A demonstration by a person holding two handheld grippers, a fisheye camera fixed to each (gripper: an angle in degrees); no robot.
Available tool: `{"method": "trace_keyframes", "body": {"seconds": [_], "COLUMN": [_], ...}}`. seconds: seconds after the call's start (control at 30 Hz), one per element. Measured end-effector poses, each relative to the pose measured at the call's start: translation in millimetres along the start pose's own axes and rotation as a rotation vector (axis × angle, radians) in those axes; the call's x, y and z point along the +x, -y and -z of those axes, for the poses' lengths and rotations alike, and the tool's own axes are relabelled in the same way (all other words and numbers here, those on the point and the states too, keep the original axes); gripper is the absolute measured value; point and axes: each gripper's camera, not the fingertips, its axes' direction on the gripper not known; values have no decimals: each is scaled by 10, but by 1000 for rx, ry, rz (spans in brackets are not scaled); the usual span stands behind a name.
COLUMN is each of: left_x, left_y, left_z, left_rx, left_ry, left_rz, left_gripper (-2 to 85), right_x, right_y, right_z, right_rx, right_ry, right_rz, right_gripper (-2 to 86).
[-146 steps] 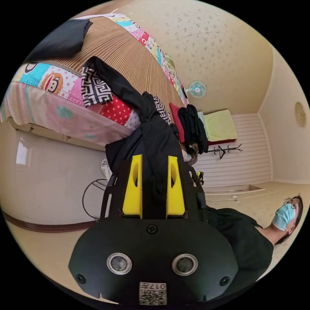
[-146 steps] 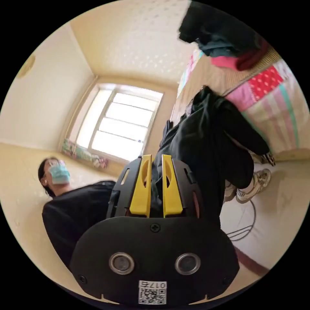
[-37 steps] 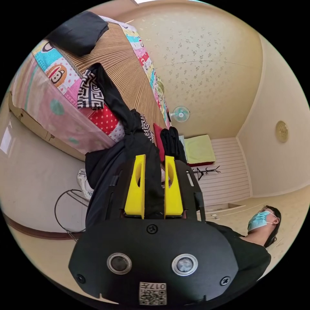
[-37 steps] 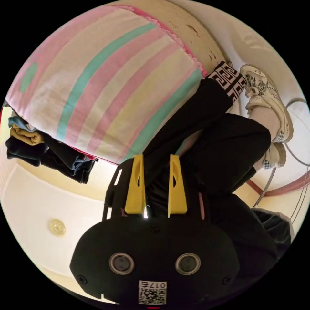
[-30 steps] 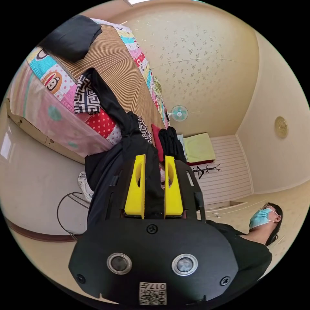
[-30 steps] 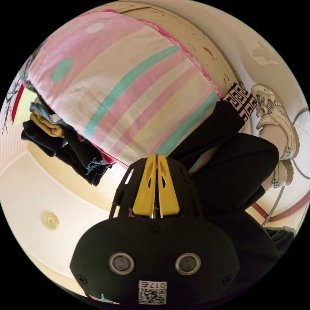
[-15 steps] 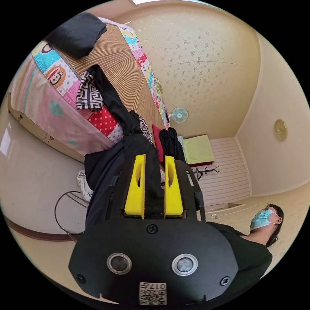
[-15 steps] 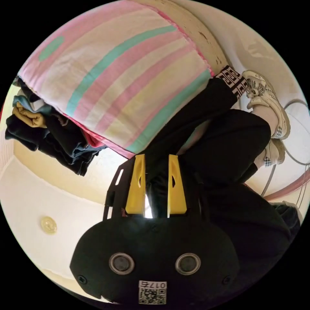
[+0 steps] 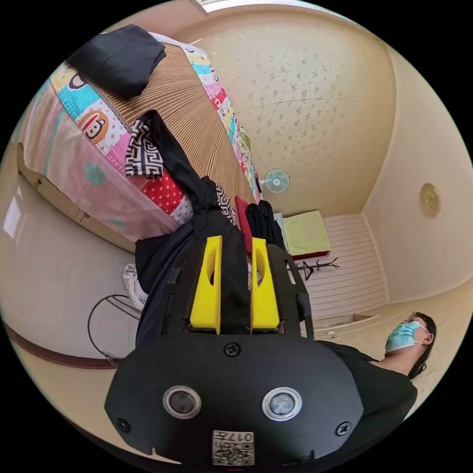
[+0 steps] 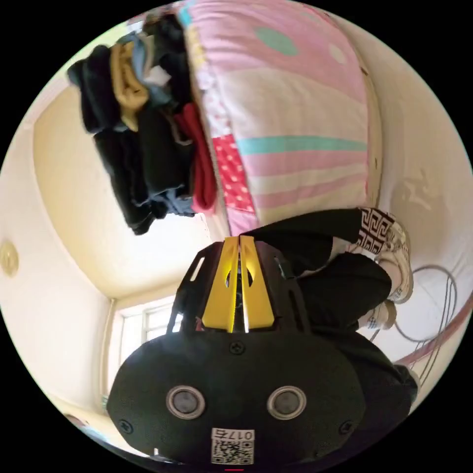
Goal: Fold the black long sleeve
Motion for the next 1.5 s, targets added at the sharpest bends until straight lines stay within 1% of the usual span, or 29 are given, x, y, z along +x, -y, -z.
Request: {"method": "trace_keyframes", "body": {"seconds": [0.03,0.07,0.1,0.13,0.17,0.2,0.23,0.27,0.3,0.37,0.47,0.53,0.6,0.67,0.73,0.8,0.87,0.93,0.97,1.03,1.1,1.17,1.2,1.23,1.27,1.37,1.5], "left_x": [37,60,110,167,195,241,269,275,276,258,220,178,133,86,51,55,84,149,170,272,340,375,373,357,346,277,212], "left_y": [-9,-11,-13,-13,-13,-14,-17,-20,-27,-43,-85,-117,-134,-146,-165,-178,-182,-162,-156,-134,-121,-109,-103,-99,-98,-106,-116], "left_z": [-20,-40,-94,-163,-201,-279,-350,-384,-446,-506,-483,-361,-256,-170,-98,-88,-135,-264,-297,-400,-434,-425,-398,-363,-345,-237,-124], "left_rx": [-8,-15,-31,-48,-57,-73,-86,-92,-105,-122,-138,-131,-124,-115,-100,-91,-97,-138,-149,-186,-204,-209,-205,-201,-200,-189,-173], "left_ry": [17,25,37,40,39,32,19,11,-6,-24,-33,-13,10,23,21,21,23,2,-3,-10,-4,1,-1,-5,-5,1,-5], "left_rz": [-19,-29,-49,-72,-82,-98,-107,-109,-108,-103,-94,-87,-79,-68,-59,-59,-66,-83,-87,-114,-132,-141,-139,-134,-131,-113,-88], "left_gripper": [96,96,97,98,99,99,100,100,100,100,100,100,101,101,101,101,101,101,101,101,100,100,100,100,100,100,100], "right_x": [-459,-962,-1207,-1635,-1921,-2008,-2083,-2048,-1995,-1633,-1260,-1205,-1233,-1332,-1445,-1602,-1785,-1816,-1801,-1777,-1745,-1648,-1614,-1565,-1567,-1680,-1689], "right_y": [-294,-686,-909,-1406,-1927,-2173,-2614,-2948,-3083,-3507,-3753,-3741,-3604,-3318,-3080,-2933,-2869,-2804,-2769,-2774,-2805,-2823,-2815,-2798,-2799,-2804,-2637], "right_z": [44,33,-10,-167,-376,-492,-765,-1090,-1254,-1764,-1953,-1883,-1764,-1654,-1697,-1876,-2282,-2676,-2935,-3244,-3533,-3933,-4021,-4141,-4189,-4271,-4593], "right_rx": [33,58,61,51,13,-23,-143,-317,-407,-695,-833,-825,-752,-630,-577,-591,-614,-656,-712,-750,-748,-796,-814,-843,-846,-801,-874], "right_ry": [0,-39,-85,-189,-244,-249,-240,-252,-264,-268,-261,-230,-222,-242,-271,-287,-377,-462,-477,-464,-550,-727,-760,-774,-740,-717,-768], "right_rz": [197,439,566,819,1039,1132,1267,1320,1323,1301,1253,1230,1200,1163,1114,1116,1184,1191,1172,1171,1195,1221,1220,1217,1236,1298,1237], "right_gripper": [10,12,12,15,20,22,29,37,45,67,74,75,76,81,89,97,109,117,114,103,97,99,101,105,103,101,95]}}
